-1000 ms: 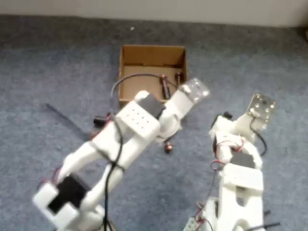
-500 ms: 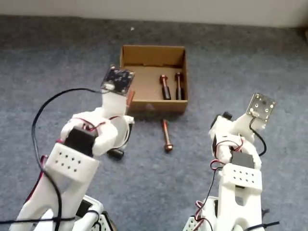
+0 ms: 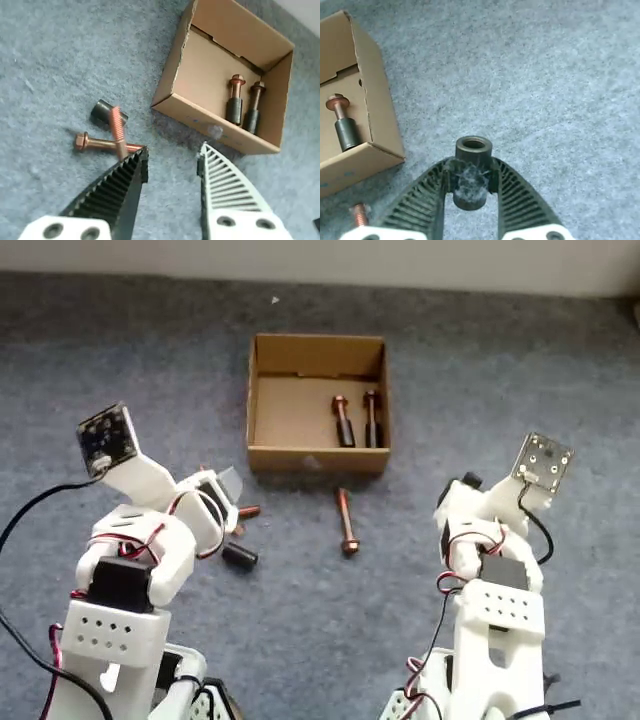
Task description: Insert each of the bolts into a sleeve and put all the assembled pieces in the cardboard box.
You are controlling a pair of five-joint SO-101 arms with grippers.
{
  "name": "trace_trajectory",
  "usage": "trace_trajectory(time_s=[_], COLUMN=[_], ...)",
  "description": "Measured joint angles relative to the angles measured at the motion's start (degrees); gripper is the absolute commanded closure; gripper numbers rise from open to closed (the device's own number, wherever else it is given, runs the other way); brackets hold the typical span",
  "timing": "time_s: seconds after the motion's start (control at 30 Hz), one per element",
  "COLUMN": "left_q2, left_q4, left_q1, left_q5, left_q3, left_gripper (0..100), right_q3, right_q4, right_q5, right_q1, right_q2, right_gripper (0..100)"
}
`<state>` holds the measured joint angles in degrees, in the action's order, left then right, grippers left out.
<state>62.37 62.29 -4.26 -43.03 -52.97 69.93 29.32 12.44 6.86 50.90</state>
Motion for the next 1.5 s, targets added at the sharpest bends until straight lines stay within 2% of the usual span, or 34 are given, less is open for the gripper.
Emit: trace_trajectory(time_s=[0.1,0.17,0.27,0.37,0.5,0.63,0.77,0.93,1.0,1.23,1.5], left_q2=[0.3,0.4,0.7,0.7,0.6,0.6,0.6,-4.4,-9.7,-33.4,-56.7], left_q4=[-2.9,-3.3,-3.7,-3.8,-4.0,-4.0,-4.0,0.3,2.4,6.6,6.8], left_q1=[0.0,0.1,0.9,4.0,7.7,7.4,3.3,-2.2,-3.9,-11.7,-12.5], left_q5=[-9.8,-12.0,-11.4,-4.7,13.5,35.6,49.3,53.6,53.9,61.5,63.7], left_q3=[-2.7,-3.1,-3.1,-3.1,-3.1,-3.1,-3.1,-1.1,2.1,14.6,25.2], left_gripper=[79,80,80,80,80,86,87,87,87,87,87], right_q3=[0.0,0.0,0.0,0.0,0.0,0.0,0.0,0.0,0.0,0.0,0.0], right_q4=[0.0,0.0,0.0,0.0,0.0,0.0,0.0,0.0,0.0,0.0,0.0], right_q5=[0.0,0.0,0.0,0.0,0.0,0.0,0.0,0.0,0.0,0.0,0.0], right_q1=[0.0,-0.1,-0.3,-0.4,-0.4,-0.4,-0.4,-0.4,-0.4,-0.4,-0.4], right_q2=[0.0,0.0,0.0,0.0,0.0,0.0,0.0,0.0,0.0,0.0,0.0], right_gripper=[99.4,99.4,99.4,99.4,99.4,99.4,99.4,99.4,99.4,99.4,99.4])
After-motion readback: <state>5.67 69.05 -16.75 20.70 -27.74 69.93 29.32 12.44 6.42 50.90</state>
